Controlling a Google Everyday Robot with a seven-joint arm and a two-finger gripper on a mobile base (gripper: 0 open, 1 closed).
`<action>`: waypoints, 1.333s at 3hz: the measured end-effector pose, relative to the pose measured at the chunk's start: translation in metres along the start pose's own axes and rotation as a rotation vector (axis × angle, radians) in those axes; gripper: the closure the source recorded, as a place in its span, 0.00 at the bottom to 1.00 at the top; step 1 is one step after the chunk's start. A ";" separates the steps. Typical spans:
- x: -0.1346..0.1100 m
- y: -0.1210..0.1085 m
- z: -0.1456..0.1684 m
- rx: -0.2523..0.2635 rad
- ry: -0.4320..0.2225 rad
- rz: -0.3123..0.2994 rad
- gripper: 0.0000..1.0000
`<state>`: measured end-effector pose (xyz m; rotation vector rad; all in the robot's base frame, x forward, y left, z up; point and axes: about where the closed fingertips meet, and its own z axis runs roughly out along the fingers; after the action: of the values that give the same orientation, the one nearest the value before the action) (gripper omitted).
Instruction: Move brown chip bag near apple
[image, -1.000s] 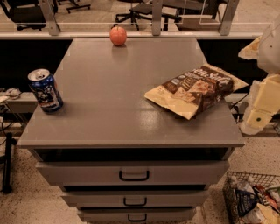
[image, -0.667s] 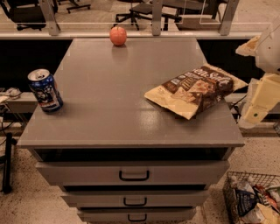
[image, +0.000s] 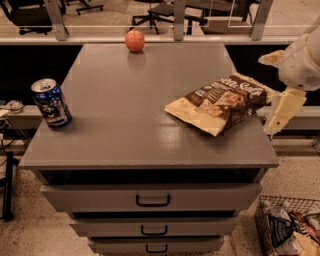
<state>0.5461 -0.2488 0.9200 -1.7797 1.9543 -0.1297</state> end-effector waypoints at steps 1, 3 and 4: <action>0.007 -0.015 0.041 -0.031 -0.044 -0.012 0.00; -0.012 -0.026 0.088 -0.077 -0.123 -0.009 0.36; -0.022 -0.036 0.085 -0.057 -0.146 -0.010 0.59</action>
Offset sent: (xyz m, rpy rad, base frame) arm 0.0707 0.0333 -0.0854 0.1419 0.0778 0.0927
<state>0.6146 -0.2116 0.8662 -1.7833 1.8628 0.0518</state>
